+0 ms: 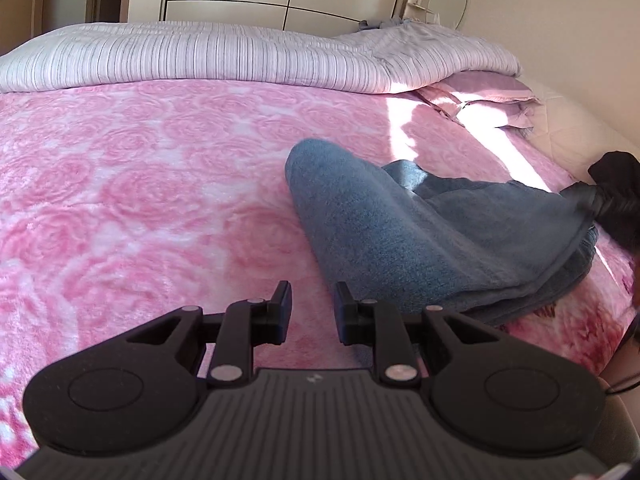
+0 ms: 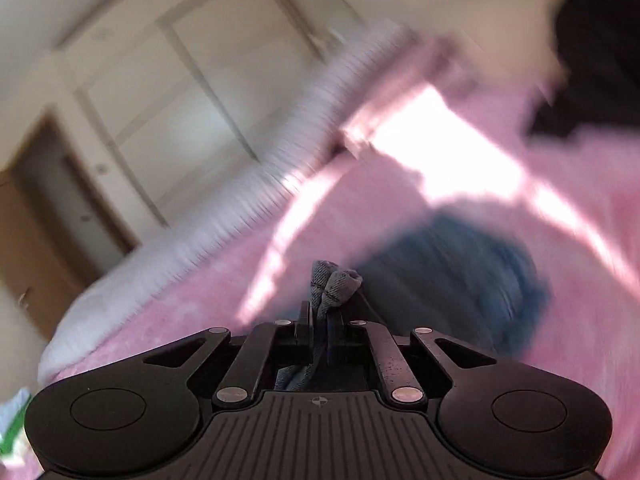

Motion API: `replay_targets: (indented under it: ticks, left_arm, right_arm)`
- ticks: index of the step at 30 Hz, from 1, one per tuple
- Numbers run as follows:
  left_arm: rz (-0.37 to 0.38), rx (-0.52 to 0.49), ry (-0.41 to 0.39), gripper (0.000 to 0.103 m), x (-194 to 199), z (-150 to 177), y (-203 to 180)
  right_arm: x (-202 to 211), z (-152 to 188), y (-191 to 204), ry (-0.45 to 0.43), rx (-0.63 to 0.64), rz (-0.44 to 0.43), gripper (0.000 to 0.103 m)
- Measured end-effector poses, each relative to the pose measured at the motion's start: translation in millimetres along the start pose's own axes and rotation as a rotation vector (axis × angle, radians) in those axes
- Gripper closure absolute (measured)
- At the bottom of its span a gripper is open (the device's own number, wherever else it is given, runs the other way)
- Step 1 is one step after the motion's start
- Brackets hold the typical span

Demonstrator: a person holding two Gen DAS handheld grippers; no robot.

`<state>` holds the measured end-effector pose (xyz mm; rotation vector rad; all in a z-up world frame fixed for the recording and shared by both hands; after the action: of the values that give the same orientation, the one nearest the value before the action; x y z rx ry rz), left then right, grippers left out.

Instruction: Fold clothes

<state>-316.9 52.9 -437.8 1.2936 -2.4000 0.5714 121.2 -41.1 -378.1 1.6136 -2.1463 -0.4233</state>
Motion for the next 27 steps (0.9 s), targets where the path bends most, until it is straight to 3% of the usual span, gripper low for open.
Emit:
replay_targets:
  ticks: [1, 3, 6, 8, 11, 15, 18, 20, 21, 24, 27]
  left_arm:
    - [0.001, -0.003, -0.001, 0.085, 0.0, -1.0, -1.3]
    - [0.009, -0.004, 0.000, 0.085, -2.9, -1.0, -5.0]
    - [0.024, -0.001, 0.010, 0.085, -10.3, 1.1, -11.3]
    - [0.036, -0.014, 0.018, 0.085, -13.8, 3.0, -18.2]
    - [0.048, -0.038, 0.022, 0.085, -15.5, 3.5, -26.2]
    - [0.046, -0.032, 0.021, 0.085, -15.9, 1.5, -26.4]
    - [0.046, -0.031, 0.026, 0.085, -17.5, 1.9, -26.8]
    - [0.051, -0.039, 0.031, 0.085, -18.3, 2.0, -29.9]
    - [0.055, -0.045, 0.032, 0.085, -18.9, 1.7, -31.8]
    - [0.065, -0.061, 0.032, 0.085, -20.7, 0.6, -37.5]
    - [0.090, -0.074, 0.019, 0.085, -25.5, -3.5, -48.2]
  right_arm:
    - [6.5, -12.7, 3.0, -0.053, 0.039, -0.002, 0.099]
    - [8.9, -22.3, -17.9, -0.067, 0.019, 0.059, 0.099]
    - [-7.0, 2.5, -81.2, 0.088, -0.139, 0.187, 0.099]
    - [-8.7, 20.5, -103.0, 0.126, -0.207, 0.200, 0.099]
    - [-9.6, 19.3, -97.6, 0.104, -0.211, 0.183, 0.099]
    - [11.1, -12.1, -84.9, 0.066, -0.216, 0.129, 0.099]
    - [-5.9, -3.5, -99.9, 0.152, -0.190, 0.205, 0.099]
    - [-8.2, 5.7, -110.4, 0.180, -0.224, 0.211, 0.098]
    - [-6.6, 5.0, -109.7, 0.183, -0.211, 0.222, 0.095]
    - [6.0, -12.7, -86.8, 0.103, -0.023, 0.325, 0.072]
    - [9.9, -21.5, -61.5, 0.014, 0.203, 0.365, 0.070]
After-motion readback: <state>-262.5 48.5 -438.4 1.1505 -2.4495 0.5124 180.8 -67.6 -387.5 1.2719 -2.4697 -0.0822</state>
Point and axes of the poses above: each gripper's, at about its wrist camera, not at the fingertips, and x roughly against the way its jaws point, y to its left, z to its underside, the point moved 6 cm from there along -x, roughly the way its jaws point, and after that the axes turned 9 degrees about -y, right-handed, at the moved point
